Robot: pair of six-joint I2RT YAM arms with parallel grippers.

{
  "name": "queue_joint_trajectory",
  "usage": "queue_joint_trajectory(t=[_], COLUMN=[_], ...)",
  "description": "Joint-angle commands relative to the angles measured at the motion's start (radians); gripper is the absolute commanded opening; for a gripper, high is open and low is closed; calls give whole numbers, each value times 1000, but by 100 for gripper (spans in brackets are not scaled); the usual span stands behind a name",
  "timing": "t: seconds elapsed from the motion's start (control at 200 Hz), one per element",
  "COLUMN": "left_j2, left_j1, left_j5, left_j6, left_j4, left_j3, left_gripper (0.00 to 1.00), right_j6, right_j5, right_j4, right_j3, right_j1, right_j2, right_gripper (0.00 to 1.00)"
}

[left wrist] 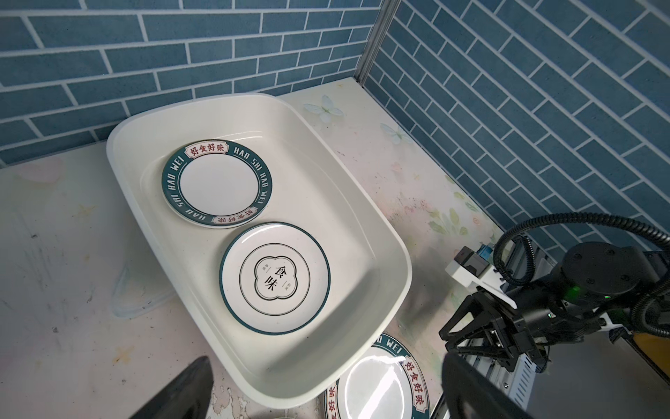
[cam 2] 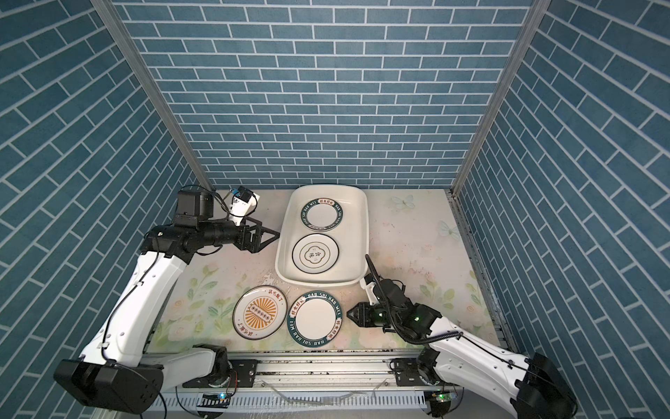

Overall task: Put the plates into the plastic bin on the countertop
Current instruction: 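Move the right gripper down to the green-rimmed plate's edge on the table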

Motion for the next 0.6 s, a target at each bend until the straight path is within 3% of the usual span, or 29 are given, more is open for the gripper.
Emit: queue_joint_trajectory(t=[0.0,0.305,0.595], left_j2=[-12,-31,-36], left_j1=[7,7,9], left_j5=[31,50,58], left_j6=[19,20,9], left_j4=[6,12,28], left_j3=[-22,-49,-56], left_gripper=[100,100,100], right_j6=[63,128,144], right_j5=[80,169,174], right_j4=[69,228,393], right_j3=[-33,-140,-146], right_j1=[32,112,160], right_j2=[-30,-14,163], right_gripper=[32,32,32])
